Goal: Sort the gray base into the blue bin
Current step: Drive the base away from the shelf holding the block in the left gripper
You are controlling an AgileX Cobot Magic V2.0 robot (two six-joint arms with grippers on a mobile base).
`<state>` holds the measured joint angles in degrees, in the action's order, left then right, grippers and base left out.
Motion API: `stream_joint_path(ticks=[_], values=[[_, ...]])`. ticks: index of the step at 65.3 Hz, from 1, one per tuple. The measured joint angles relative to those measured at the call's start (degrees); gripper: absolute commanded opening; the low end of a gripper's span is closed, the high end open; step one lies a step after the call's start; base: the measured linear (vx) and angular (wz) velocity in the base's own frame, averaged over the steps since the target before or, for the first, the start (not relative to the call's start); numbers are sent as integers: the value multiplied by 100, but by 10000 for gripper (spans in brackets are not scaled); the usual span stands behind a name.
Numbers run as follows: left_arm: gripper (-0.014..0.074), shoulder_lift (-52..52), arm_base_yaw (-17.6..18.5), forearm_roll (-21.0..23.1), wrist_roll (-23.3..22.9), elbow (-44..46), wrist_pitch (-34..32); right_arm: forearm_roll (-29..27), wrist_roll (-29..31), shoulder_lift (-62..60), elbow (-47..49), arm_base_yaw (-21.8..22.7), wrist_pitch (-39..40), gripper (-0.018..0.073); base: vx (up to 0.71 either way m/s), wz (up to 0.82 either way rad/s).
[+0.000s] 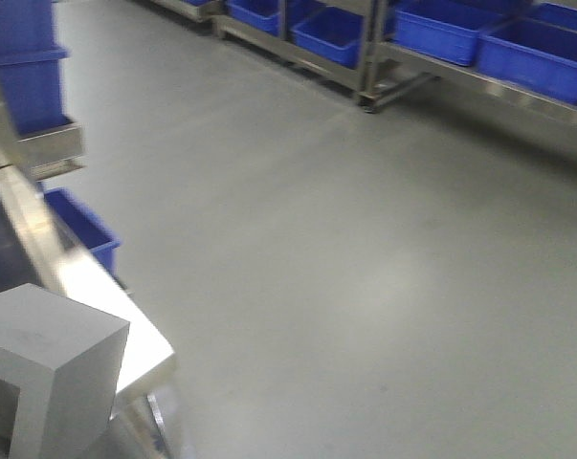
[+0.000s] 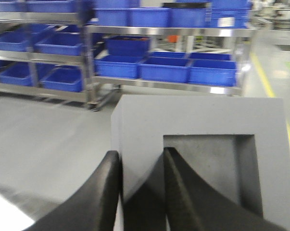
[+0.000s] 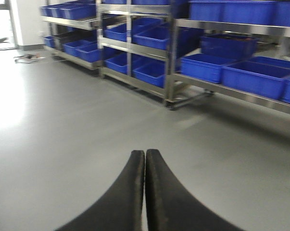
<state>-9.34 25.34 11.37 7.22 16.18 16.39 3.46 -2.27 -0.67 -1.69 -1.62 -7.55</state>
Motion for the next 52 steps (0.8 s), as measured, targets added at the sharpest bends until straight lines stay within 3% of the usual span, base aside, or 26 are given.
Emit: stream_joint_path(ticks=[52], values=[[-6, 0, 0, 0, 0, 0, 27, 0, 0, 0, 0, 0, 0, -9, 9, -78]])
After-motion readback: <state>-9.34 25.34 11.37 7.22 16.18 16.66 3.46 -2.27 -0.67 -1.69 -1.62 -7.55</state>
